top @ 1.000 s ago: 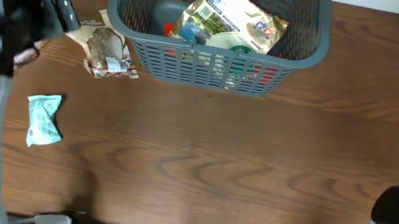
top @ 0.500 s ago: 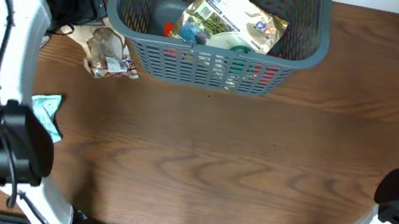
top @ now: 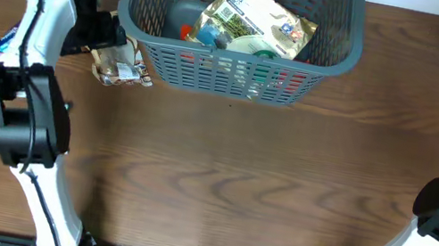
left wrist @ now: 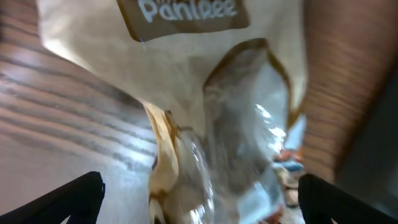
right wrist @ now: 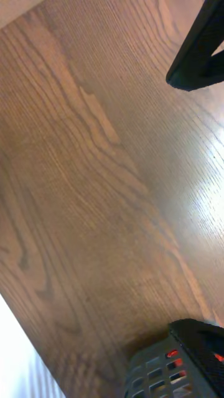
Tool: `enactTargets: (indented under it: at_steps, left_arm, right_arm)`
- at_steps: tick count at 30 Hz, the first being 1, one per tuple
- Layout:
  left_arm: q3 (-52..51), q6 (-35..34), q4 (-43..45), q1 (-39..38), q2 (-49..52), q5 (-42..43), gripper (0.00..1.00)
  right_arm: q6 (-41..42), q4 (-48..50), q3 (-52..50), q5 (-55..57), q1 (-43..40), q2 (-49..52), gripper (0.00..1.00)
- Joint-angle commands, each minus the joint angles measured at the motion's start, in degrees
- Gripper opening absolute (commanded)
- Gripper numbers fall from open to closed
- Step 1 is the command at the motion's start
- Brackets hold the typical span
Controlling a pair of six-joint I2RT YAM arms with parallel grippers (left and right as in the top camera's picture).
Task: Pack container
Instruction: 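Reach the left gripper to the bread bag and grasp it, then lift the bread bag into the basket and release it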
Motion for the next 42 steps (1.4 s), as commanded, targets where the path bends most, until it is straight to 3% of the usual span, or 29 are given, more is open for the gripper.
enactTargets:
  at_steps: [1, 13, 18, 26, 27, 32, 42]
  left_arm:
    - [0.22, 1.14, 0.61, 0.09, 3.19, -1.46, 0.99]
    - [0.22, 1.18, 1.20, 0.09, 7.98, -1.44, 1.00]
    - [0.22, 1.14, -0.50, 0.09, 7.96, -1.44, 0.73]
    - [0.22, 1.11, -6.16, 0.09, 6.97, -1.44, 0.10]
    - [0.22, 1.14, -6.67, 0.09, 6.34, -1.44, 0.06]
    - [0.24, 1.16, -7.93, 0.15, -1.14, -1.42, 0.06]
    - [0.24, 1.20, -10.34, 0.07, -29.09, -2.49, 0.06]
  right_arm:
    - [-0.66, 0.09, 0.22, -0.24, 0.39, 0.17, 0.99]
    - [-0.66, -0.28, 0.22, -0.24, 0.44, 0.17, 0.99]
    - [-0.68, -0.81, 0.22, -0.24, 0.44, 0.17, 0.99]
    - [-2.16, -0.98, 0.22, -0.24, 0.44, 0.17, 0.99]
    - [-2.25, -0.98, 0.22, -0.24, 0.44, 0.17, 0.99]
    - [-3.56, -1.16, 0.22, -0.24, 0.44, 0.17, 0.99]
    - [-6.05, -1.16, 0.22, -0.24, 0.42, 0.17, 0.99]
